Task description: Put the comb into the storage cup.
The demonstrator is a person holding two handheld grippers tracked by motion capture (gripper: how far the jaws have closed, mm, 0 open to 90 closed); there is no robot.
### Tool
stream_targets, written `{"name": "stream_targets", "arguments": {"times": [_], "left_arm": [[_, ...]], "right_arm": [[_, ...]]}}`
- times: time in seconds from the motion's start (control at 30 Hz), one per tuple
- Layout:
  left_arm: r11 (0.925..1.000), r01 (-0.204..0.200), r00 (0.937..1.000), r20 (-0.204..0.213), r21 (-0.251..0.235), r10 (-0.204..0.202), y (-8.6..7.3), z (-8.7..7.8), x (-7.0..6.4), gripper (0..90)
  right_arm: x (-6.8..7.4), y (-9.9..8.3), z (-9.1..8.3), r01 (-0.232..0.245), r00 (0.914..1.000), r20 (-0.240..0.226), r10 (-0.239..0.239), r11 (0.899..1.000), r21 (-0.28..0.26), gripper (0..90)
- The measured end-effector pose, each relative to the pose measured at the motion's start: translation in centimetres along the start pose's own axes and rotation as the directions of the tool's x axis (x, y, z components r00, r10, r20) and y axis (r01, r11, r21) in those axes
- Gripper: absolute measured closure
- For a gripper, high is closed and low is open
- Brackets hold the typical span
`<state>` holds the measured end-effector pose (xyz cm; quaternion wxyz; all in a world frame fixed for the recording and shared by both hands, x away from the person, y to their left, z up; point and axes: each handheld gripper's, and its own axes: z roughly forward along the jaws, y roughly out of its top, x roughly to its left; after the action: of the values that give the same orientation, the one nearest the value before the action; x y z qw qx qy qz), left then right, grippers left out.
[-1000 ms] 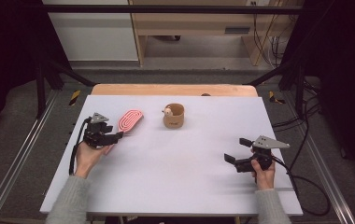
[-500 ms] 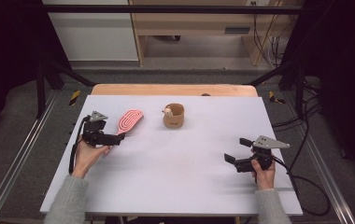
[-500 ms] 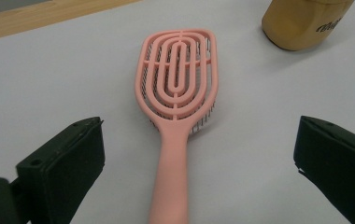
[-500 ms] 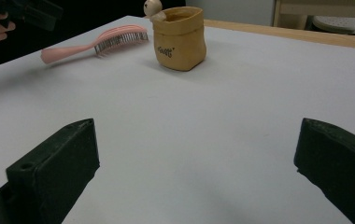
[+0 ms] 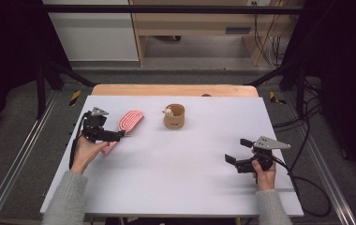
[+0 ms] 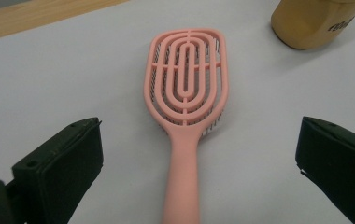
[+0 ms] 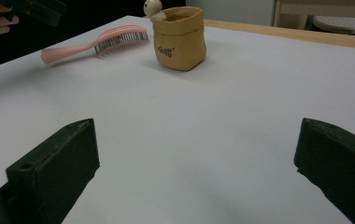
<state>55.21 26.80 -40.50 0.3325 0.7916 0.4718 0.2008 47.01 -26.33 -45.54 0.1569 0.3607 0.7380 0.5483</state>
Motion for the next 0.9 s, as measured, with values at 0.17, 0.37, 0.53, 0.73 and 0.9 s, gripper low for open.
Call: {"name": "stream_targets", "arguments": {"times": [0.17,0.37,0.53,0.73,0.9], "left_arm": [[0.9994,-0.005,1.0000,-0.004,0.034,0.005,0.1,0.9,0.3,0.8],[0.9978,-0.007,1.0000,-0.004,0.065,0.008,-0.1,1.8,0.6,0.9],[0.9965,-0.004,1.0000,-0.002,0.083,0.004,-0.3,2.5,0.9,1.1],[0.9940,-0.003,1.0000,-0.002,0.110,0.003,-0.6,3.3,1.1,2.6],[0.9929,0.001,1.0000,0.001,0.119,-0.001,-0.8,3.7,1.3,5.2]], "right_arm": [[0.0,0.0,0.0,0.001,1.0000,0.000,-0.001,1.000,0.002,0.4],[0.0,0.0,0.0,0.000,1.0000,0.000,0.000,1.000,0.002,0.4],[0.0,0.0,0.0,0.000,1.0000,0.000,0.000,1.000,0.000,0.4],[0.0,0.0,0.0,0.002,1.0000,-0.001,-0.002,1.000,0.001,0.4],[0.0,0.0,0.0,-0.001,1.0000,0.000,0.001,1.000,-0.002,0.4]]}}
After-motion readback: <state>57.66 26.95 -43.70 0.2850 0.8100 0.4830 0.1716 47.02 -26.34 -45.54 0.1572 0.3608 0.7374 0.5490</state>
